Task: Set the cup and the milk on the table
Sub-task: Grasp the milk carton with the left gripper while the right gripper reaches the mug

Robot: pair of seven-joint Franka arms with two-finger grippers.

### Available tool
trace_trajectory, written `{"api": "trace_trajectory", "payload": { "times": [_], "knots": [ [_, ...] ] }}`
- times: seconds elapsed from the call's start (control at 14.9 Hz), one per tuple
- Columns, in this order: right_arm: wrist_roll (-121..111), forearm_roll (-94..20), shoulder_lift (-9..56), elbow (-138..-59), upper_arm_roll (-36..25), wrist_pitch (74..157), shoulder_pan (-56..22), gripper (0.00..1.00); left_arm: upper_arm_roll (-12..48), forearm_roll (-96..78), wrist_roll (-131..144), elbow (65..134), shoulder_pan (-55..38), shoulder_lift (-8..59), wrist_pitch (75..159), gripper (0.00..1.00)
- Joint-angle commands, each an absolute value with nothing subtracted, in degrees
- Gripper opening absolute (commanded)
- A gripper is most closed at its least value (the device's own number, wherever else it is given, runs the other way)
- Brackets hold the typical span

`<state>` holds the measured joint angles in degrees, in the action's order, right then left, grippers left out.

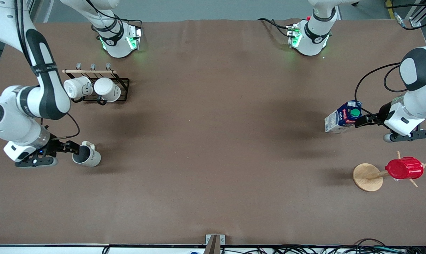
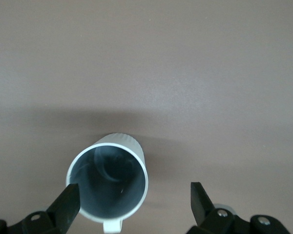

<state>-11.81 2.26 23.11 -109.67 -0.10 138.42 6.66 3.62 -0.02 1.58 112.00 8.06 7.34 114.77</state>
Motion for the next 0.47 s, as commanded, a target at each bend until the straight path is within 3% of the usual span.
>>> {"api": "trace_trajectory", "payload": {
  "times": [0.0,0.27,0.4],
  "knots": [
    [-13.97,3.34,24.43,-113.28,-0.44,144.3,7.38,1.0,4.13,0.88,1.05,115.92,9.67,5.01,117.59,0.92],
    [-13.98,3.34,26.1,-113.82,-0.44,146.07,7.29,0.97,4.48,0.88,1.84,117.59,9.14,5.1,118.92,0.92],
    [-13.8,3.25,27.5,-113.82,-0.44,148.27,7.38,0.8,5.97,0.79,2.11,119.0,9.23,5.1,119.35,0.92]
  ]
}}
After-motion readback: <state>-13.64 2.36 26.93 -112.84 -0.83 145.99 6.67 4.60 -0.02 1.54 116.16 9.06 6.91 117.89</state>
